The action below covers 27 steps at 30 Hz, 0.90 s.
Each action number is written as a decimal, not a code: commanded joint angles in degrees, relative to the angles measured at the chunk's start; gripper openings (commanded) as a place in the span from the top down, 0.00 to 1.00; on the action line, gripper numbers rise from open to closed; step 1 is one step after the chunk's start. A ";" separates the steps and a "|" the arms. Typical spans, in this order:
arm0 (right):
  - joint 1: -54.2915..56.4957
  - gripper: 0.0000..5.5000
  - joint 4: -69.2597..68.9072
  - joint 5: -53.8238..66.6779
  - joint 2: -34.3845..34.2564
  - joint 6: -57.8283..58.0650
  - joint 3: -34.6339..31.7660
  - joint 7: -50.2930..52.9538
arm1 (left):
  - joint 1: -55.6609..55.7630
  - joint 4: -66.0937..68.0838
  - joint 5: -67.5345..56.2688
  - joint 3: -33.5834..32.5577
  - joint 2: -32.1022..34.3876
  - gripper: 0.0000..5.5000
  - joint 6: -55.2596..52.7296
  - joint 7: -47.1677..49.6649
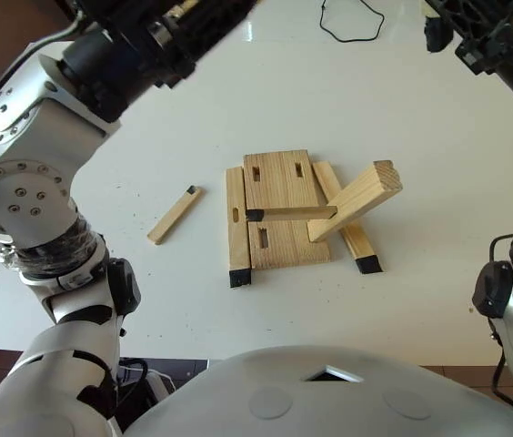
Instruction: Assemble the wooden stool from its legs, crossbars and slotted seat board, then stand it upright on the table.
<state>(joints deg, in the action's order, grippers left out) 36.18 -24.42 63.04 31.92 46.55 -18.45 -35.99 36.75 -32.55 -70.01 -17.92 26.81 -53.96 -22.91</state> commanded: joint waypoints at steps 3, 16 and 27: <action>1.16 0.63 -2.77 13.48 5.49 6.22 1.26 -6.21 | 2.26 -3.83 -13.55 2.45 3.19 0.37 0.63 -0.63; 2.88 0.63 3.16 5.75 15.78 5.78 8.17 -27.56 | 2.89 -3.53 -15.92 5.43 7.61 0.37 6.14 -1.11; 3.16 0.63 5.78 0.18 17.26 3.22 9.55 -33.53 | -0.32 -5.25 -14.51 6.69 10.01 0.53 8.59 -3.50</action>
<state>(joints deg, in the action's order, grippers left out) 37.89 -19.11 64.91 48.05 51.15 -9.15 -68.53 37.13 -37.36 -85.49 -11.63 35.68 -45.81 -25.45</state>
